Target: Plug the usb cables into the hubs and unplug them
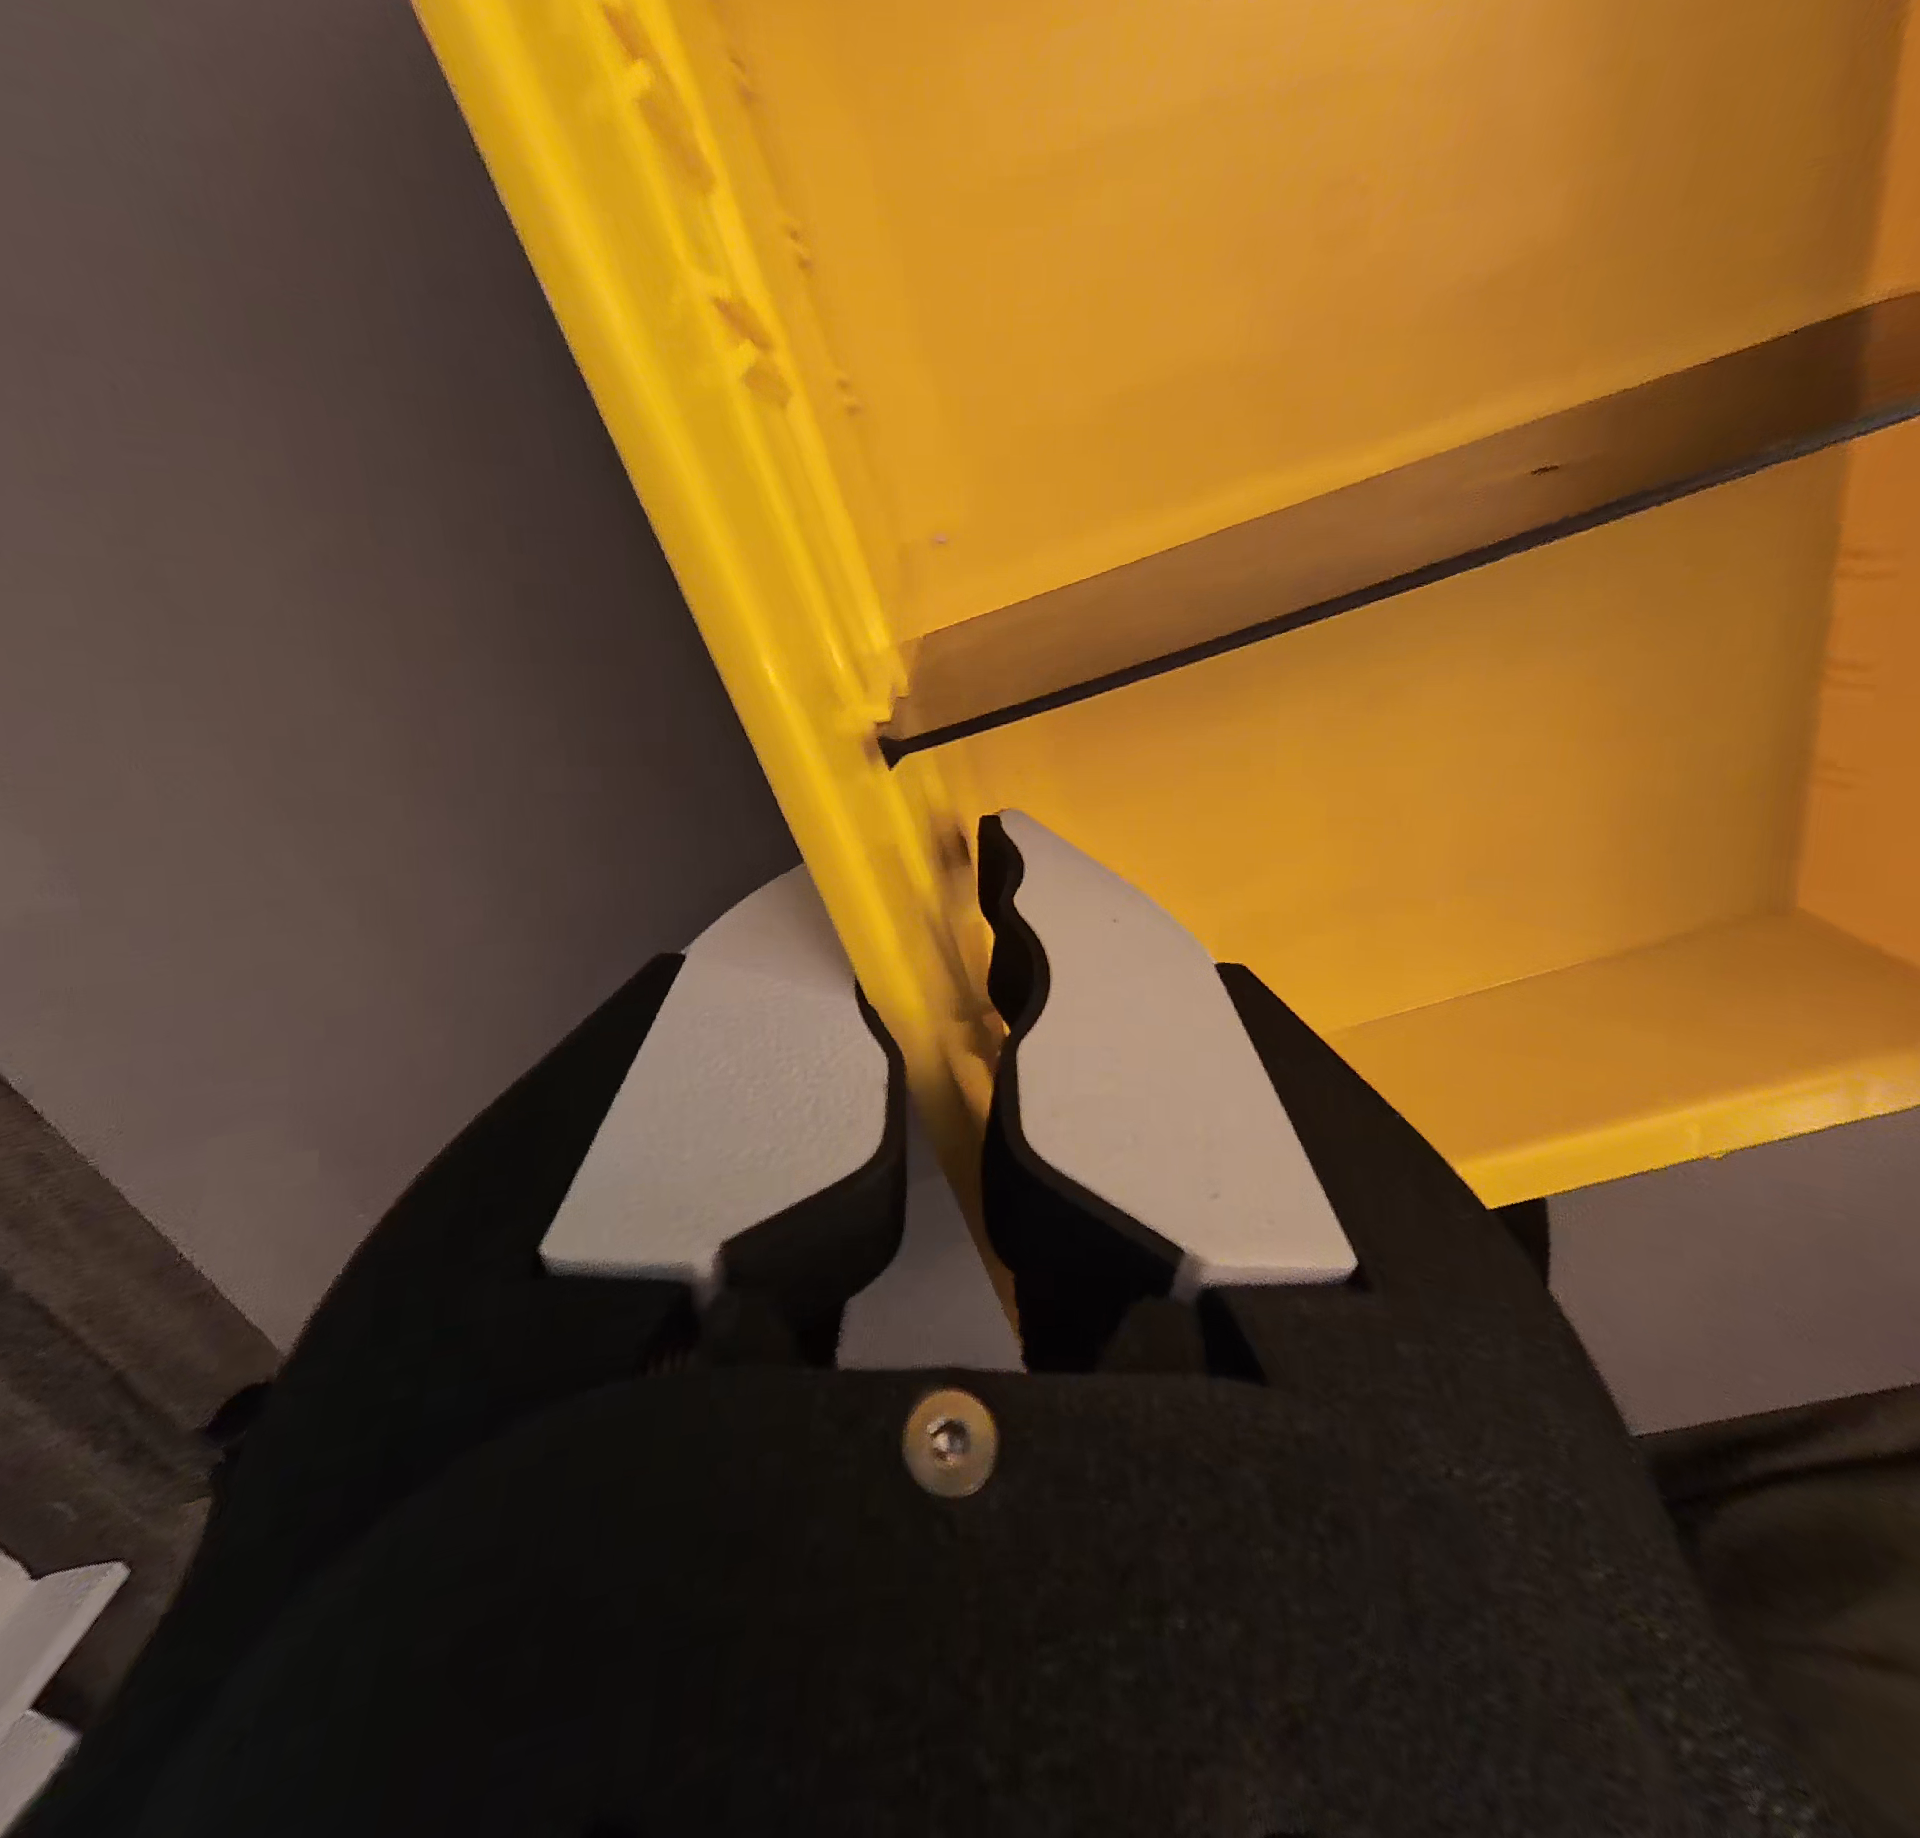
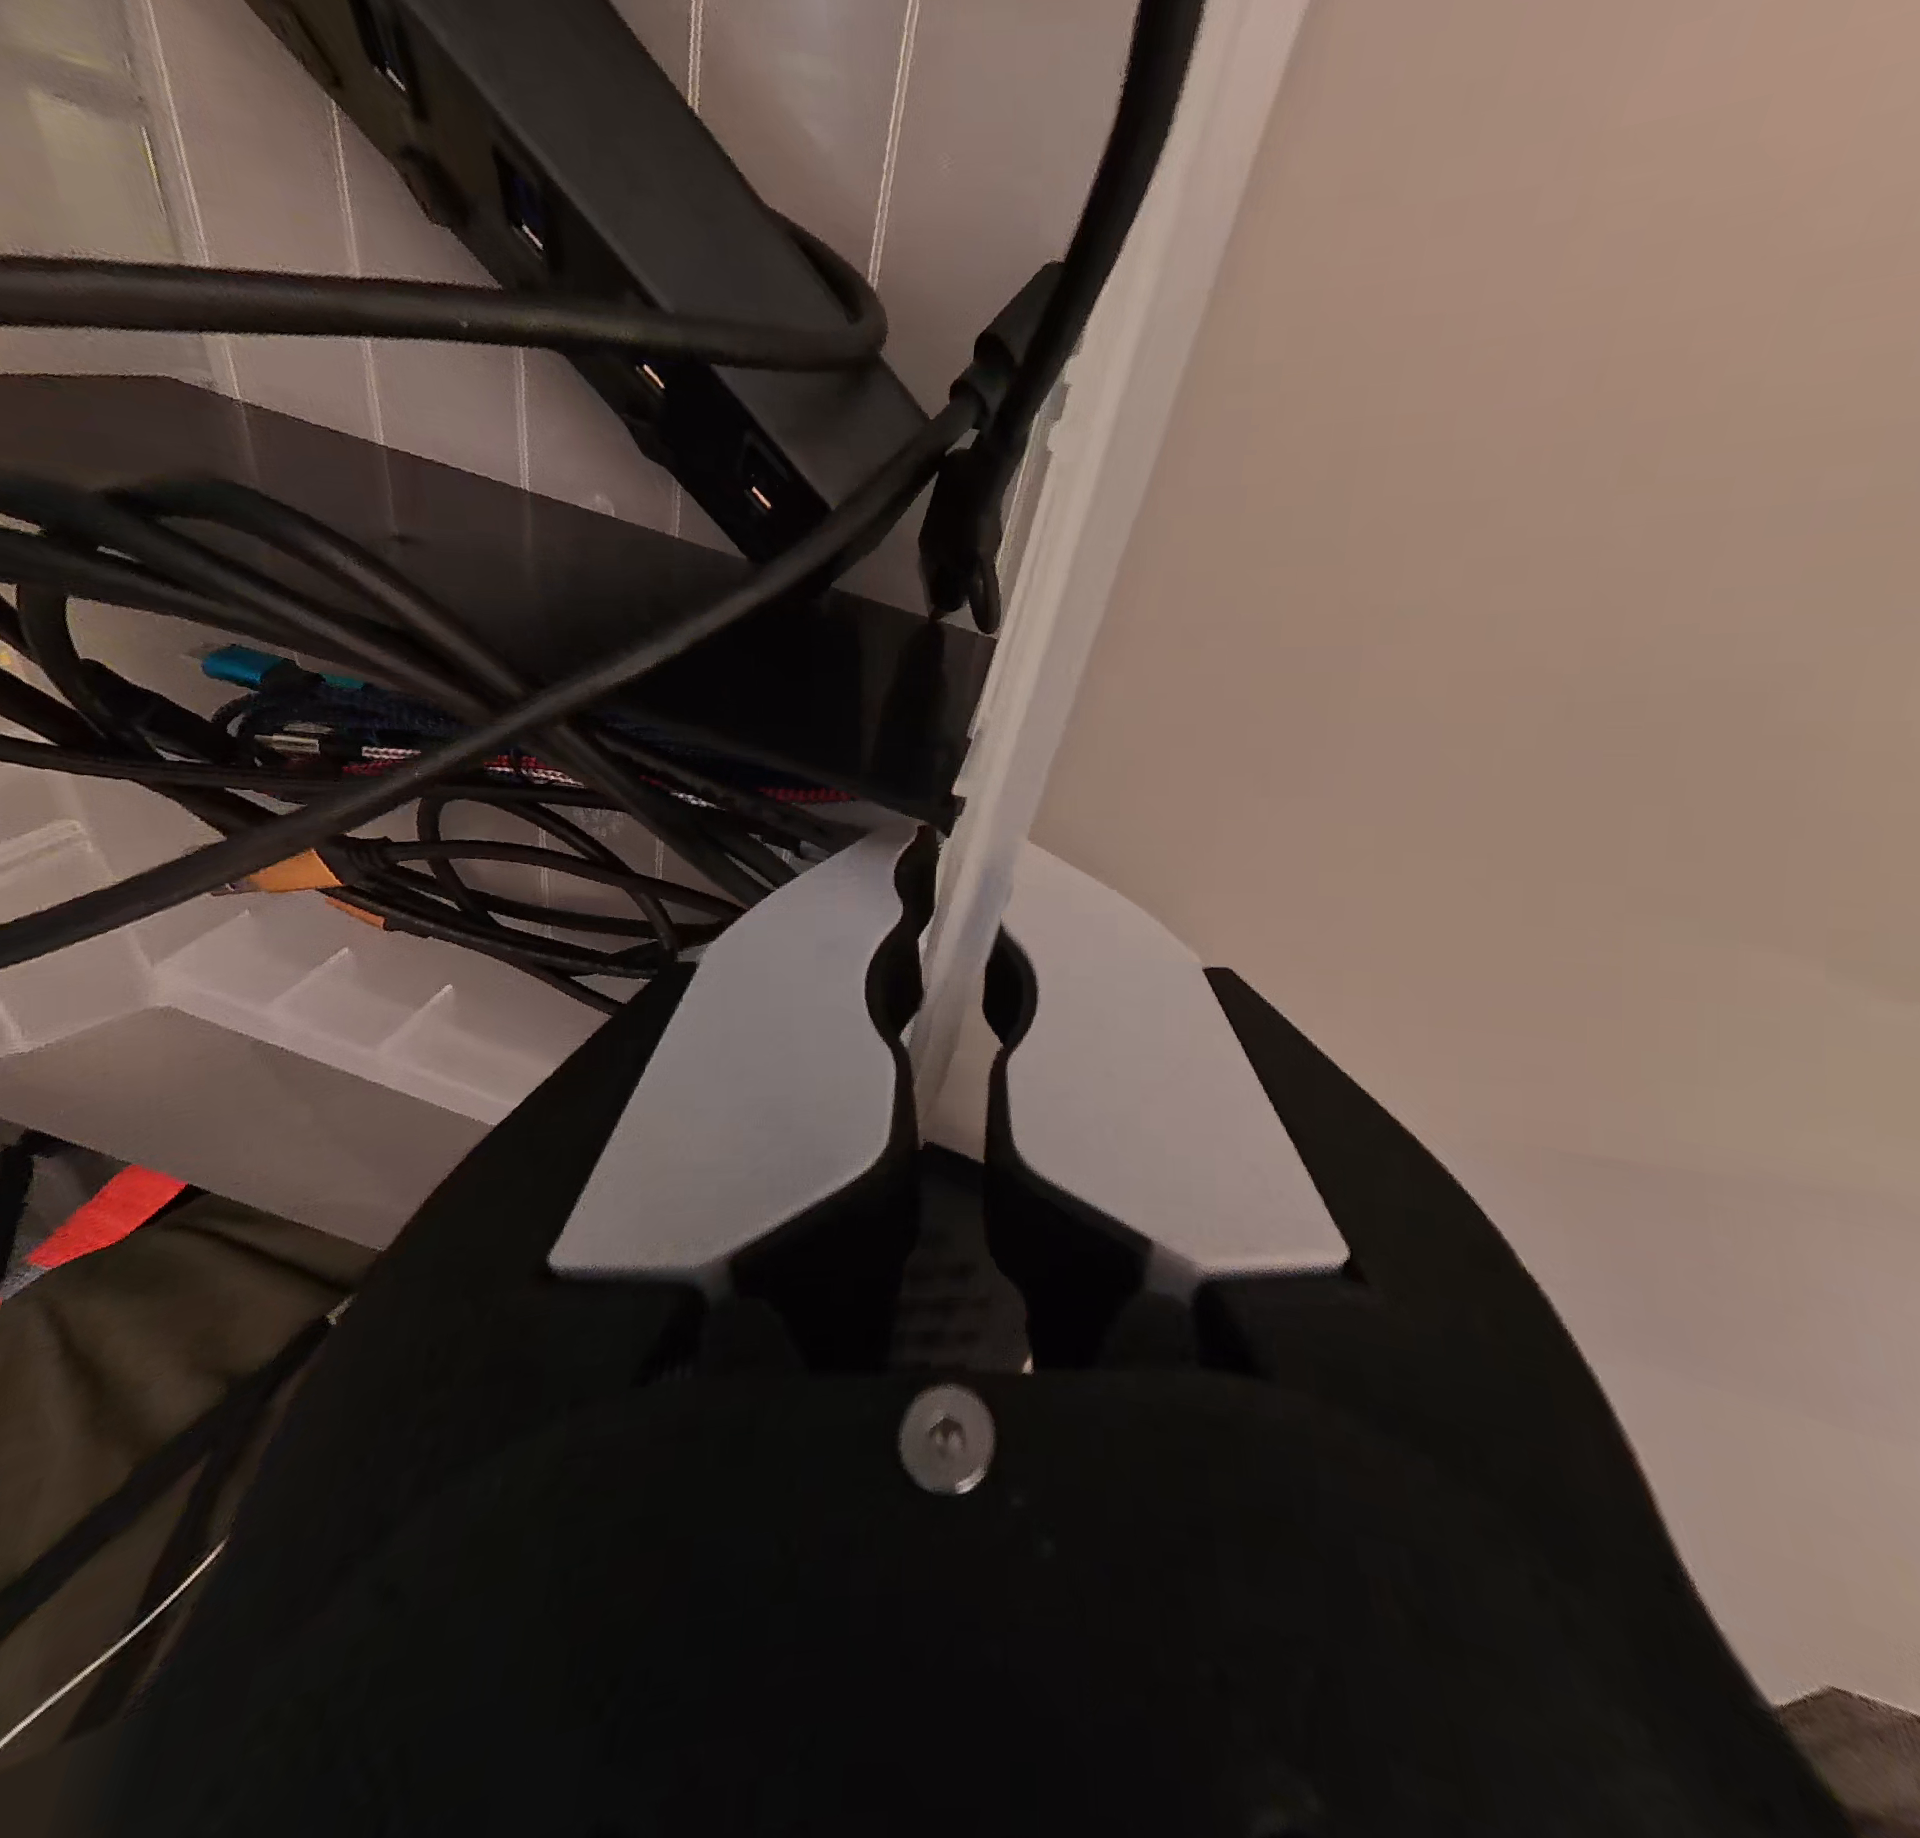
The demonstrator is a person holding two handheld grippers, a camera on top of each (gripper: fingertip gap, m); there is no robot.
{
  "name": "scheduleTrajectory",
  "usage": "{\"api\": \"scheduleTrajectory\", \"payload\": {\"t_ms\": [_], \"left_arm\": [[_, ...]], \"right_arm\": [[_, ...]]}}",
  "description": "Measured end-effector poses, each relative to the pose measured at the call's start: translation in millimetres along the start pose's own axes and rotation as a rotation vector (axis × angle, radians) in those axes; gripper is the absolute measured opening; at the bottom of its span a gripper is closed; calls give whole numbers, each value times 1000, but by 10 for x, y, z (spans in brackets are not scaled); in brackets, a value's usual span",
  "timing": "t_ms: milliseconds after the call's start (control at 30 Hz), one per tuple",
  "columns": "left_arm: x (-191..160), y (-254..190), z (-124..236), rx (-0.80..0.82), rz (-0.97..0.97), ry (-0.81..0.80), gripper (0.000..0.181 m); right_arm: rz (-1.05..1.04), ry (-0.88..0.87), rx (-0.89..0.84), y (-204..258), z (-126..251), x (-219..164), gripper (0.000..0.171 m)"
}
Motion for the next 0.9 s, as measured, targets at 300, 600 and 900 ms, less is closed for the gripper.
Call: {"api": "scheduleTrajectory", "payload": {"t_ms": [300, 600, 900], "left_arm": [[57, -340, -75, -8, -59, 54, 10], [62, -605, -129, -35, -45, 74, 9], [310, -645, 330, -33, -138, -197, 20]], "right_arm": [[34, 0, 12, 322, -26, 102, 7], [108, -28, -11, 584, -46, 165, 10], [111, -397, -161, 464, 574, 429, 16]]}}
Point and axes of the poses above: each gripper's, where its closed fingertips meet, z back along the fingers, x out of its top, y = z × x across the jaws, the point moved 1 cm from there along z, back along the fingers, and after that the axes turned 9 degrees about -x, right-handed, at the moved point
